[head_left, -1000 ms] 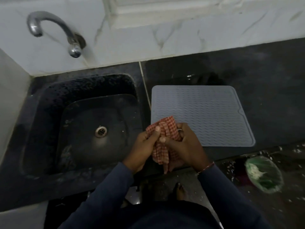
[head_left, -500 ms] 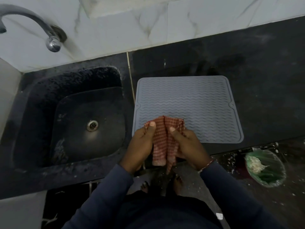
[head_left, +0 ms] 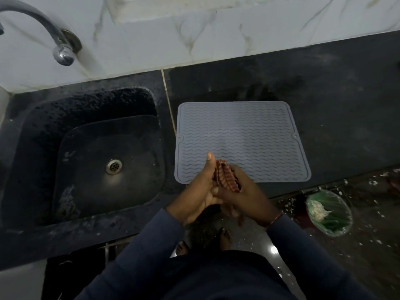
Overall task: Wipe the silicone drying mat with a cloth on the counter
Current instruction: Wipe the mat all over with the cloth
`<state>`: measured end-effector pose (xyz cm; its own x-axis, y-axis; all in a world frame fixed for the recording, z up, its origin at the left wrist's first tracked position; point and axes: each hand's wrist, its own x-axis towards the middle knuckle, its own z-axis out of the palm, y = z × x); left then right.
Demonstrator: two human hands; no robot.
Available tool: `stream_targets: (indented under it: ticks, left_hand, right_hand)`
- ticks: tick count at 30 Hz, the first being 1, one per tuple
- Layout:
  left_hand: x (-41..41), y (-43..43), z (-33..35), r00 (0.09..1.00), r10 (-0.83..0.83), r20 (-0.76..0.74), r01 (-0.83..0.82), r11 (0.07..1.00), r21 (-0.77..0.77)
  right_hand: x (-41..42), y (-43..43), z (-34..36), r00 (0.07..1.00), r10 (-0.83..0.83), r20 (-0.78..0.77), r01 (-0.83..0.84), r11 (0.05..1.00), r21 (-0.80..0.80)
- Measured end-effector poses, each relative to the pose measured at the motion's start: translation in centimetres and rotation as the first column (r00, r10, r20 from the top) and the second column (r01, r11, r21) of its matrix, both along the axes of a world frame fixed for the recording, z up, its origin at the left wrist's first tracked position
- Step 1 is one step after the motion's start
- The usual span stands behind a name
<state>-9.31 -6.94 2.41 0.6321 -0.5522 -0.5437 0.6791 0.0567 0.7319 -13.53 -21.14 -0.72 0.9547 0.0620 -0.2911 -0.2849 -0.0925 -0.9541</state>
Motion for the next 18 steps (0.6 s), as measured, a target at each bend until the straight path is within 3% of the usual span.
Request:
stream_targets:
  ticks: [3,5,7,8,9,11,13,15,18]
  left_hand:
    - [1.2,0.4,-0.3,0.995,-0.040,0.089,0.027,0.989,0.144]
    - [1.8,1.3,-1.3,0.938,0.033,0.346,-0.107,0.974,0.199]
    - [2.8,1.7,-2.9,0.745,-0.011,0.667,-0.243,0.927,0.286]
    - [3.4,1.7,-4.2,0.633,-0.100,0.767,-0.274,0.899,0.343]
    - [4.3,1.4,-5.7,0.541,-0.212,0.814,-0.280,0.867,0.412]
    - [5.7,0.6,-9.1,0.420,-0.450,0.788,-0.271,0.767,0.582]
    - [6.5,0.5,-11.7,0.308,-0.649,0.696,-0.296,0.630,0.718]
    - [6.6,0.6,-12.7,0.252,-0.756,0.604,-0.316,0.525,0.790]
    - [6.5,0.5,-12.7,0.256,-0.783,0.567,-0.351,0.471,0.809]
  right_hand:
    - [-0.2,-0.2,-0.4,0.939,-0.288,-0.187,0.317,0.936,0.154]
    - [-0.3,-1.8,-0.2,0.861,-0.479,-0.172,0.499,0.861,0.099]
    - [-0.3,-3.5,0.1,0.857,-0.508,0.078,0.514,0.839,-0.179]
    - [-0.2,-3.8,-0.2,0.896,-0.386,0.219,0.444,0.799,-0.405]
    - [0.4,-3.4,-0.9,0.929,-0.228,0.290,0.364,0.701,-0.613]
    - [1.8,-1.1,-3.0,0.988,0.018,0.155,0.130,0.447,-0.885]
    - [2.2,1.6,-4.9,0.995,0.094,-0.028,-0.054,0.285,-0.957]
    - [1.4,2.1,-5.8,0.991,0.120,-0.051,-0.079,0.245,-0.966]
    - [-0.6,-2.3,-5.1,0.989,0.144,-0.021,-0.056,0.246,-0.968]
